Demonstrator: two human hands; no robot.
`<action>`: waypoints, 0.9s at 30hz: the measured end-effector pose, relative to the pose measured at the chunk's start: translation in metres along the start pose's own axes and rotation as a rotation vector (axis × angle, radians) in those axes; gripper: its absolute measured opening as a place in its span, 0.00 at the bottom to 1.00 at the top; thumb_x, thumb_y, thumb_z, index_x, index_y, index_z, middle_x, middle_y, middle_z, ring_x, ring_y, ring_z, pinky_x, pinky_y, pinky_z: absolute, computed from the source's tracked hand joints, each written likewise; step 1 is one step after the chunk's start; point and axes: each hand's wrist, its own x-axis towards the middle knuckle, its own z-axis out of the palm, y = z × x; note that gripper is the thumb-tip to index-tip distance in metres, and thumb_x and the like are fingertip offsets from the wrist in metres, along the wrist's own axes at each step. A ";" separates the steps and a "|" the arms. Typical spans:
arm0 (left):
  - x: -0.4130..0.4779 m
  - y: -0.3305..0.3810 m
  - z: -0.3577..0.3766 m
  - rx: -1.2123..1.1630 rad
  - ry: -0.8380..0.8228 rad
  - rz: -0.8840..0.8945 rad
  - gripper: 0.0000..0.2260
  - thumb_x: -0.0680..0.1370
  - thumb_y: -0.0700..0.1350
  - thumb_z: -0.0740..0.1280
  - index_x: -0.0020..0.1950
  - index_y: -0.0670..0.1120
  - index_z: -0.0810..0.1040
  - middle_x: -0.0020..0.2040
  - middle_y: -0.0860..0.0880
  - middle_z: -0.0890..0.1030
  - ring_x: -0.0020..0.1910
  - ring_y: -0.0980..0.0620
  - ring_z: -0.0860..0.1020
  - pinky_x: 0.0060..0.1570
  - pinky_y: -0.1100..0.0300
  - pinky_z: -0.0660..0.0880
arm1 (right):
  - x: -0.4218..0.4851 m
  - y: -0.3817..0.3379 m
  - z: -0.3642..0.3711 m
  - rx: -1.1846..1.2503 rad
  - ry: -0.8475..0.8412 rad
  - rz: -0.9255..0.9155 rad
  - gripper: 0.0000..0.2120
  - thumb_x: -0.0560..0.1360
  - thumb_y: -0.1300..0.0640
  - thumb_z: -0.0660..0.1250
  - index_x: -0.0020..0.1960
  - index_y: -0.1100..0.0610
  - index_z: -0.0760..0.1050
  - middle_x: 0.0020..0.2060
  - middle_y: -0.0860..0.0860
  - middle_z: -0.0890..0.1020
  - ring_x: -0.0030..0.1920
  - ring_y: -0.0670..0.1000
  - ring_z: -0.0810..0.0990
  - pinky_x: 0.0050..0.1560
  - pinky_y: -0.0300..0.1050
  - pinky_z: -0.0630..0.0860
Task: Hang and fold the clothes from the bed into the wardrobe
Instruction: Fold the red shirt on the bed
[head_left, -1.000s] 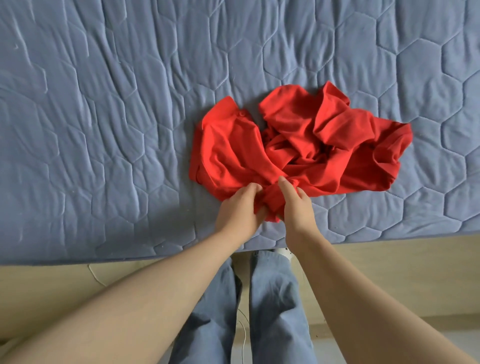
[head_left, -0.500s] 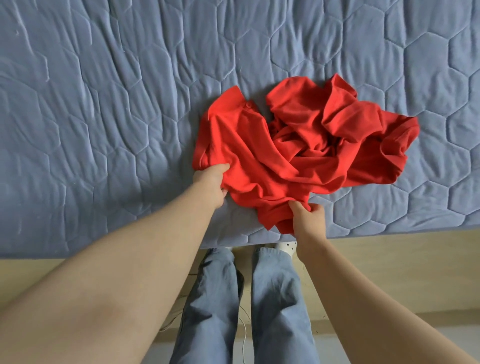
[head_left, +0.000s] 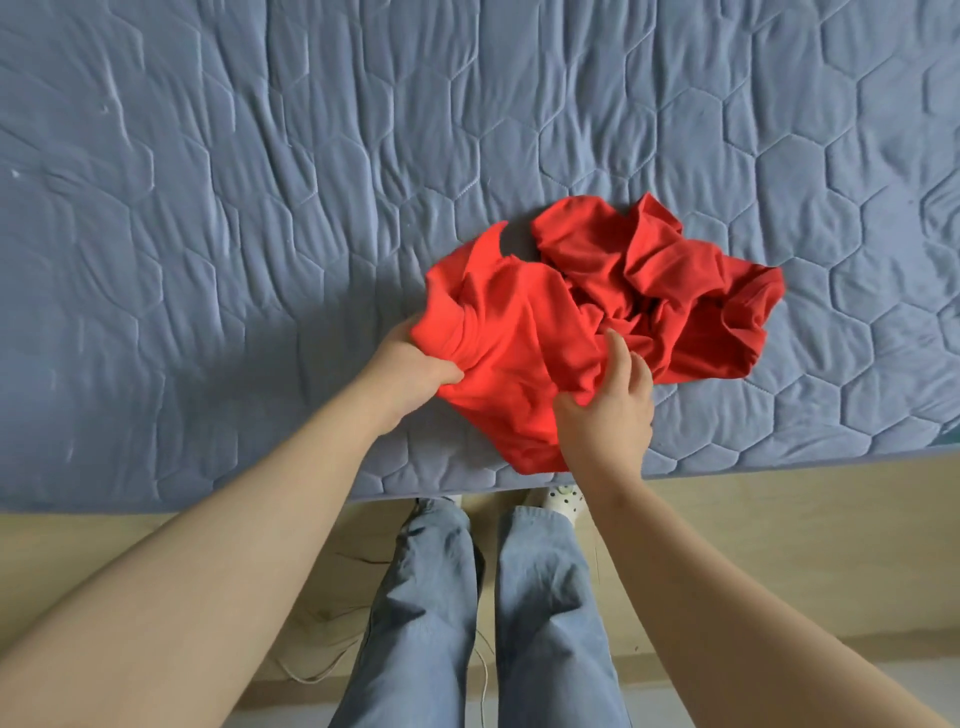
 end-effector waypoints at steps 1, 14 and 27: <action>-0.005 0.007 -0.004 0.029 -0.032 0.039 0.19 0.67 0.26 0.68 0.44 0.51 0.76 0.31 0.60 0.77 0.27 0.67 0.74 0.28 0.78 0.70 | -0.004 -0.009 -0.006 -0.013 -0.011 -0.066 0.36 0.70 0.61 0.65 0.74 0.48 0.57 0.73 0.53 0.60 0.68 0.59 0.64 0.64 0.52 0.62; -0.113 0.145 -0.083 0.423 -0.092 0.562 0.16 0.64 0.30 0.64 0.32 0.51 0.79 0.32 0.55 0.73 0.36 0.54 0.75 0.35 0.65 0.66 | -0.077 -0.147 -0.113 -0.147 -0.088 -0.498 0.16 0.69 0.54 0.69 0.56 0.44 0.75 0.75 0.48 0.55 0.73 0.53 0.57 0.67 0.49 0.57; -0.235 0.264 -0.107 0.506 -0.021 0.758 0.19 0.73 0.31 0.63 0.35 0.55 0.69 0.41 0.53 0.65 0.41 0.54 0.68 0.41 0.75 0.64 | -0.140 -0.228 -0.239 0.298 0.030 -0.501 0.17 0.72 0.68 0.58 0.55 0.53 0.76 0.55 0.52 0.79 0.59 0.53 0.74 0.59 0.48 0.70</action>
